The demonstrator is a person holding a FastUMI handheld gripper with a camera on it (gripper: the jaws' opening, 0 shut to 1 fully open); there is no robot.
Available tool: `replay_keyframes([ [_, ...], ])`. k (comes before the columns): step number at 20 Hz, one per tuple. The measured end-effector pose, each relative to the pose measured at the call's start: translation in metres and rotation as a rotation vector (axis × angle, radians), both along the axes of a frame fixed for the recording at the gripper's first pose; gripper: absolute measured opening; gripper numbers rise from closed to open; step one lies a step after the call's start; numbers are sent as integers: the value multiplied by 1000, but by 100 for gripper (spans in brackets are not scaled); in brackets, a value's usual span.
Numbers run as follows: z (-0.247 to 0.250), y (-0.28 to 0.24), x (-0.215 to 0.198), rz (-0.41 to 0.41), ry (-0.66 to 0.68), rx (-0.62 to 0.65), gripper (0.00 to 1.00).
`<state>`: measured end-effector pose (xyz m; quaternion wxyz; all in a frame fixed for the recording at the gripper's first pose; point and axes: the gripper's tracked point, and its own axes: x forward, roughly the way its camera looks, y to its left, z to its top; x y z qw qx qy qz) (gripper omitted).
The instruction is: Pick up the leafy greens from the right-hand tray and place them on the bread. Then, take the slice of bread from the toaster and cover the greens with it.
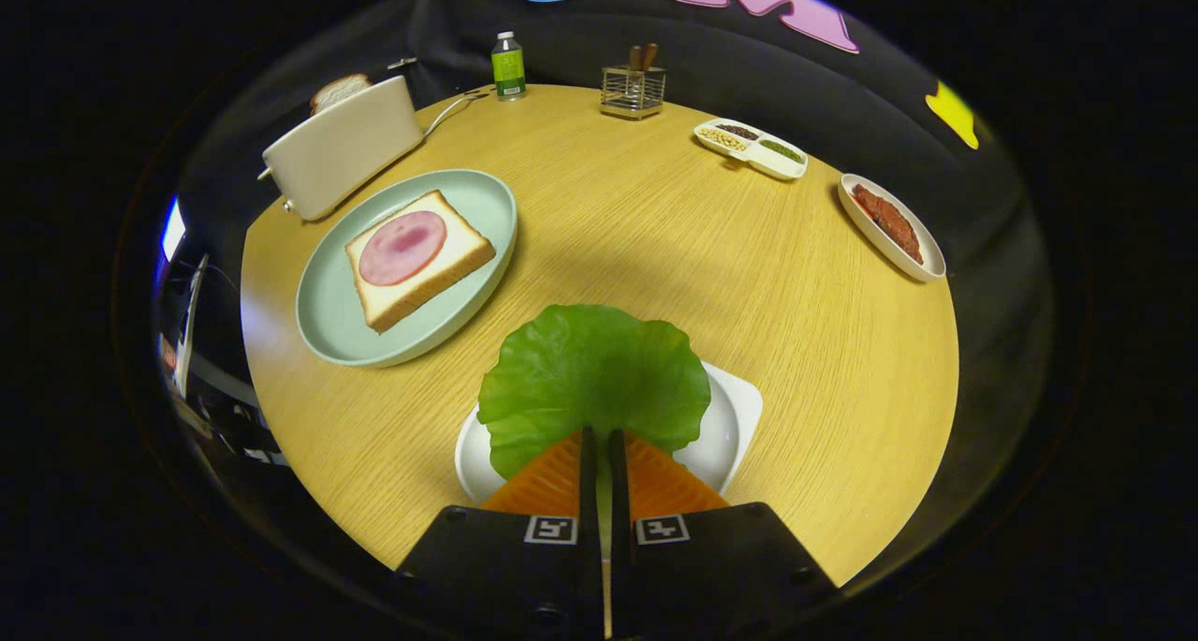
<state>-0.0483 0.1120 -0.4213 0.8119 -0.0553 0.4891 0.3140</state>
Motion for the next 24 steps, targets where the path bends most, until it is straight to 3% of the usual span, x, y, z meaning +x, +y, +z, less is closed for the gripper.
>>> replay_keyframes([
  [5,41,1,8,-115,-20,104,5],
  [8,73,0,13,-142,-60,141,5],
  [17,155,71,15,-107,-99,266,5],
  [24,167,145,20,-80,-64,310,5],
])
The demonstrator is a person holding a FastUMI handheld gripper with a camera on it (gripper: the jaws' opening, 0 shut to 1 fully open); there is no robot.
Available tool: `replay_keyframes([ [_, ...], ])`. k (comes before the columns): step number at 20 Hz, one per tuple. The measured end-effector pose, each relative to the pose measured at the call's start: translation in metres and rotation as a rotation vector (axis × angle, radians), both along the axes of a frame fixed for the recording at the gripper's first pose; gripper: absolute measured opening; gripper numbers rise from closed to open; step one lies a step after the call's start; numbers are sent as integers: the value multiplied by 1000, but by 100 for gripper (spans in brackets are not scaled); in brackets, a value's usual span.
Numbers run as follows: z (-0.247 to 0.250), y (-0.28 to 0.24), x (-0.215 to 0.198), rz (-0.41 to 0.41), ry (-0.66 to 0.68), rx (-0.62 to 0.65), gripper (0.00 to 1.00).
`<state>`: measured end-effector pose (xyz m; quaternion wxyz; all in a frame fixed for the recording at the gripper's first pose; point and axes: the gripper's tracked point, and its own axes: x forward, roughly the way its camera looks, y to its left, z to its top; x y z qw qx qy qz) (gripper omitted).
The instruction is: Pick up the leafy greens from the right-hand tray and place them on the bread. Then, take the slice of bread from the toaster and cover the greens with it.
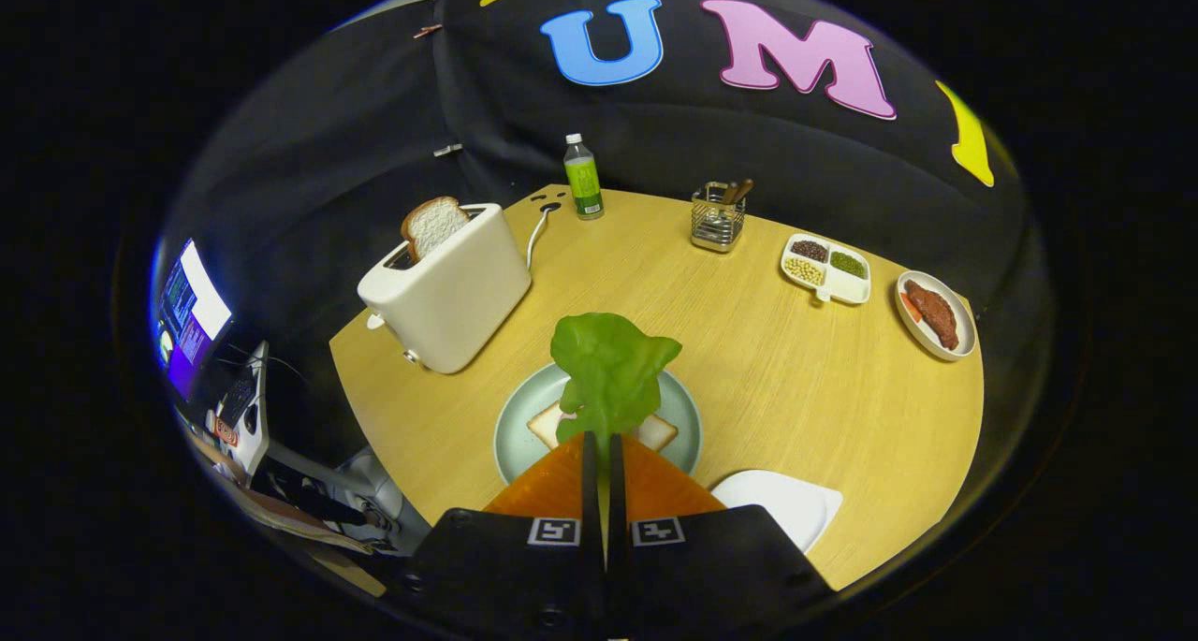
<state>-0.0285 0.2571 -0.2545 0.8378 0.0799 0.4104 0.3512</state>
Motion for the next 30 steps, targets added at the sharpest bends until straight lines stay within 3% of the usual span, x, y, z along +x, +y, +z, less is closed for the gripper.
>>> replay_keyframes([
  [7,-44,39,6,-4,73,-54,5],
  [14,-90,45,14,-29,126,-155,9],
  [16,-98,40,16,-56,137,-194,20],
  [18,-100,37,18,-76,130,-211,43],
  [20,-92,43,17,-85,127,-177,71],
  [21,-88,40,19,-95,113,-172,90],
  [22,-82,39,20,-103,97,-159,97],
  [30,1,12,36,-186,-101,-62,99],
])
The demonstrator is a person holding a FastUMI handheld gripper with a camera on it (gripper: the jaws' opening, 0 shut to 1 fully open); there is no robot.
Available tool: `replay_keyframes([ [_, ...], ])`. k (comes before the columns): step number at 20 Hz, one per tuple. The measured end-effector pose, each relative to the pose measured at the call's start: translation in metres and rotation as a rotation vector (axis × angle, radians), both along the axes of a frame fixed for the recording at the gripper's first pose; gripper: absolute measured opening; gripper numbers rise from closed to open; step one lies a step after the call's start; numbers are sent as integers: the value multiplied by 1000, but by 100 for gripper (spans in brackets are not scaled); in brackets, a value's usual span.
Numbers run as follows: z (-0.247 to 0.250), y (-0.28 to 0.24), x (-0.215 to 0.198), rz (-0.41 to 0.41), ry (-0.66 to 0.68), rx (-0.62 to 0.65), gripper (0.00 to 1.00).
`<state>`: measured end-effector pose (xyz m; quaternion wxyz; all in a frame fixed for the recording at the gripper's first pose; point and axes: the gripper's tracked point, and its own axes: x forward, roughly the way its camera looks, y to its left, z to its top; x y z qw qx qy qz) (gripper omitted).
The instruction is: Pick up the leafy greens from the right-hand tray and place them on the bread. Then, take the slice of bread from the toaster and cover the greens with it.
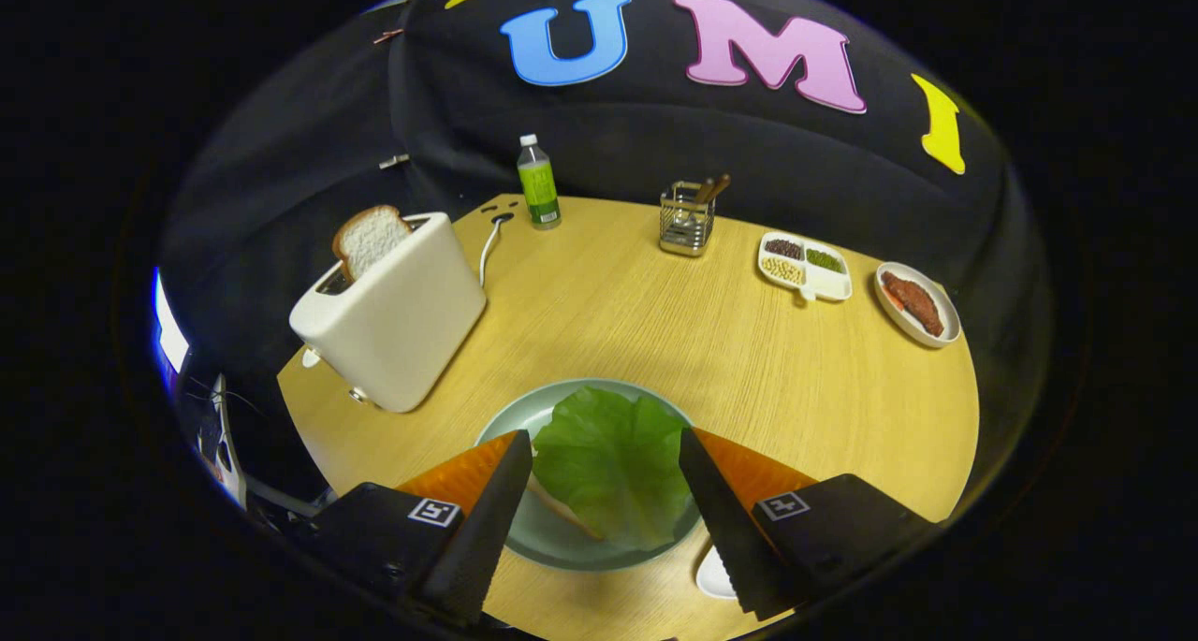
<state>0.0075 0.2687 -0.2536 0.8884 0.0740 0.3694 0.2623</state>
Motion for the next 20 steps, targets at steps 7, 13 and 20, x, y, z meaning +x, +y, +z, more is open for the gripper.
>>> replay_keyframes([
  [7,150,-31,23,-46,-459,-52,97],
  [13,270,17,27,-6,-641,0,96],
  [20,273,144,29,104,-491,110,96],
])
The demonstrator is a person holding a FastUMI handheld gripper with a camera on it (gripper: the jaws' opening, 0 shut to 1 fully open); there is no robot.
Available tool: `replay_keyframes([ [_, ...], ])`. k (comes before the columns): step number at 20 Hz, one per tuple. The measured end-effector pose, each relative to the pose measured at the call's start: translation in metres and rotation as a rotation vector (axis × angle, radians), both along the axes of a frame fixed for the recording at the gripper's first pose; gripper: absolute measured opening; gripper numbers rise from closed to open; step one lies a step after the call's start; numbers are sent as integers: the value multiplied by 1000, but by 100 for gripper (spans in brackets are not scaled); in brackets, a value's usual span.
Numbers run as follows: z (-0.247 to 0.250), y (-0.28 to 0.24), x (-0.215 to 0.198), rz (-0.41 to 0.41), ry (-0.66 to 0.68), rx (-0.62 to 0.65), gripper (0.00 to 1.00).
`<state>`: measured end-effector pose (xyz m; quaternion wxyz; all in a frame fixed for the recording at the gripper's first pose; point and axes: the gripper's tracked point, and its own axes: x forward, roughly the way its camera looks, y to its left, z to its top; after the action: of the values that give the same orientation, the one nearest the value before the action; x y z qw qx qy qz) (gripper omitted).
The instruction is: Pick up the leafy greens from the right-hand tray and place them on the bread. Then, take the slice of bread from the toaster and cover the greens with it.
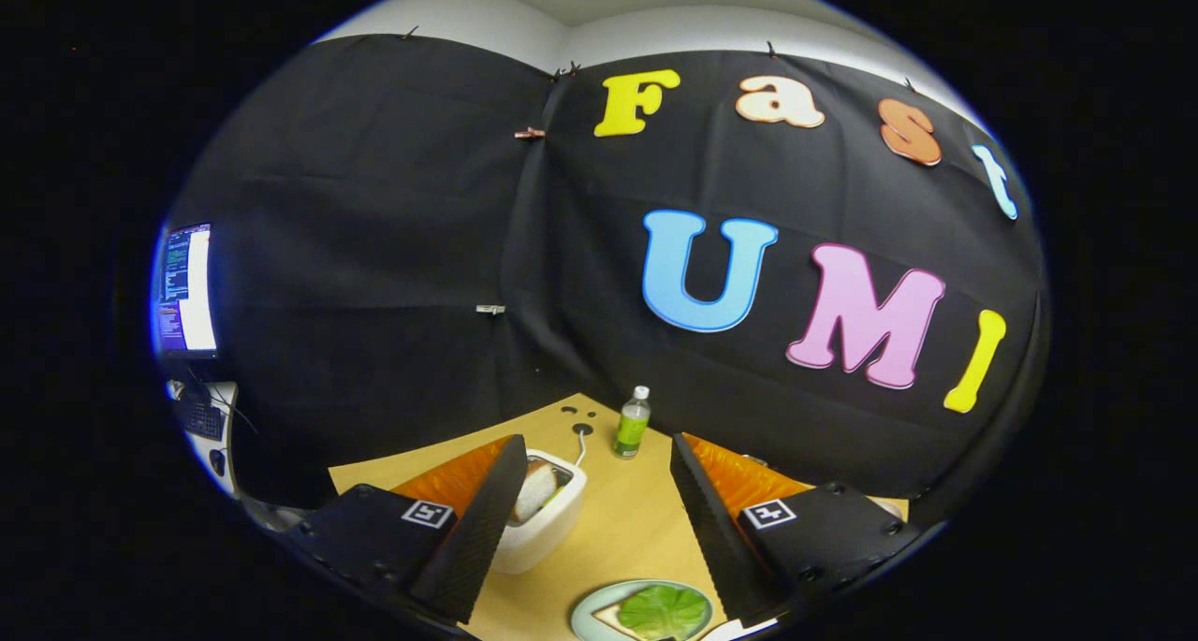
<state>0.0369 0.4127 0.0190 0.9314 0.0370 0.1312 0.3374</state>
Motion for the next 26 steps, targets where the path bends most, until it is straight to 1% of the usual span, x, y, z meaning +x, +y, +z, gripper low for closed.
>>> replay_keyframes([
  [2,-27,37,-2,39,89,12,96],
  [4,-58,67,-2,51,188,24,95],
  [7,-99,99,9,51,269,-6,95],
  [9,-124,111,16,36,302,-26,90],
  [12,-156,132,24,13,371,-27,90],
  [14,-172,140,30,0,411,-40,82],
  [16,-180,142,36,-18,420,-60,74],
  [17,-185,140,41,-37,419,-73,65],
  [18,-187,138,44,-56,423,-76,53],
  [20,-192,146,44,-58,465,-50,29],
  [21,-193,147,44,-58,483,-41,20],
  [22,-191,143,46,-77,478,-40,19],
  [23,-190,142,49,-84,473,-37,16],
  [26,-185,141,44,-68,457,-33,12],
])
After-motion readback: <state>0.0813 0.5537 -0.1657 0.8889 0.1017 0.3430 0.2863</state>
